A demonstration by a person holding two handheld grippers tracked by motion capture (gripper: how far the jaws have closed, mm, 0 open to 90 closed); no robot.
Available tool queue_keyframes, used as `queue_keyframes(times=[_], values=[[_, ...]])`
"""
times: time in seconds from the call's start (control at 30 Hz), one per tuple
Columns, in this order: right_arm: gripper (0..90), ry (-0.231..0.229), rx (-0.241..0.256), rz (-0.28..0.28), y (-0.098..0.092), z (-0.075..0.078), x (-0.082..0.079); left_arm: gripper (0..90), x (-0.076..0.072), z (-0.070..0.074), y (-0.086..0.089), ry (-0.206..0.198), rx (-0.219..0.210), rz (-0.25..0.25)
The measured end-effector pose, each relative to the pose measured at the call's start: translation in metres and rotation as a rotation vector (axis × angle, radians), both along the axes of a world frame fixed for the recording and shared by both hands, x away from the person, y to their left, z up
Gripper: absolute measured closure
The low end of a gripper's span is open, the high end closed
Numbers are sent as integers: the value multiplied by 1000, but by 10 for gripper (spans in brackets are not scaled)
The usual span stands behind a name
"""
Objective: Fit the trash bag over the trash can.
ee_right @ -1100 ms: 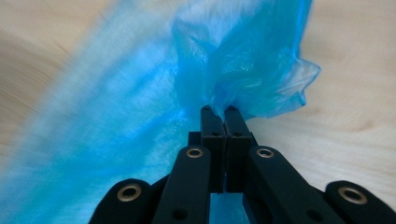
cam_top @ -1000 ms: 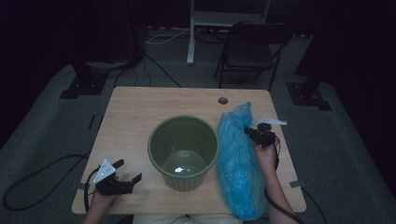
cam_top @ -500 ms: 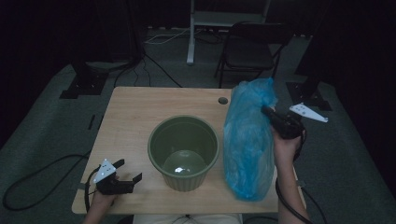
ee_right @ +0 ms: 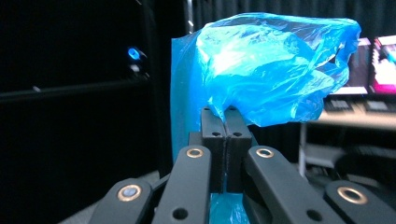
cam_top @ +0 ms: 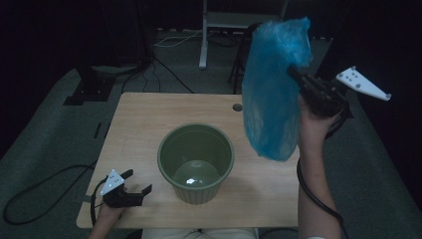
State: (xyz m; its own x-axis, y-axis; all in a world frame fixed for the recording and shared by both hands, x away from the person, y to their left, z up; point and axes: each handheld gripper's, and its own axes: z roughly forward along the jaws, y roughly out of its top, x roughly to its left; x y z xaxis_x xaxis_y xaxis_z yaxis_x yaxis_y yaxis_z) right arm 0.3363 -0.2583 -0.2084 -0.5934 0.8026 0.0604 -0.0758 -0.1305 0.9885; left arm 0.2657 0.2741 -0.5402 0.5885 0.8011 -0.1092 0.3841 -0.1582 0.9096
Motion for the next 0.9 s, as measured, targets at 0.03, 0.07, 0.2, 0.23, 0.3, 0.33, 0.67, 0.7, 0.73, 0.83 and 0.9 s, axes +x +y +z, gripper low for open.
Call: queue_keyframes(times=[0.03,0.07,0.2,0.23,0.3,0.33,0.67,0.7,0.73,0.83,0.9], values=[[900,-19,0,10,5,9,-2,3,0,0,0,0,2,1],[900,-37,7,20,10,16,-4,3,0,0,-1,0,4,4],[900,-99,34,76,28,43,-12,3,1,0,-2,0,4,-1],[900,-109,41,94,33,50,-13,3,1,0,-2,0,3,-3],[900,-128,45,121,43,61,-15,3,1,0,-2,0,4,-3],[900,-136,56,143,47,65,-16,3,1,0,-2,0,4,-3],[900,-158,95,221,89,76,-13,3,0,1,-2,1,3,-18],[900,-152,96,219,92,72,-10,3,0,1,-2,1,3,-18],[900,-152,96,219,92,72,-10,3,0,1,-2,-2,9,-19],[900,-125,82,218,111,50,1,3,0,0,-2,-3,13,-21],[900,-103,69,229,124,34,9,3,1,1,-2,10,9,-24]])
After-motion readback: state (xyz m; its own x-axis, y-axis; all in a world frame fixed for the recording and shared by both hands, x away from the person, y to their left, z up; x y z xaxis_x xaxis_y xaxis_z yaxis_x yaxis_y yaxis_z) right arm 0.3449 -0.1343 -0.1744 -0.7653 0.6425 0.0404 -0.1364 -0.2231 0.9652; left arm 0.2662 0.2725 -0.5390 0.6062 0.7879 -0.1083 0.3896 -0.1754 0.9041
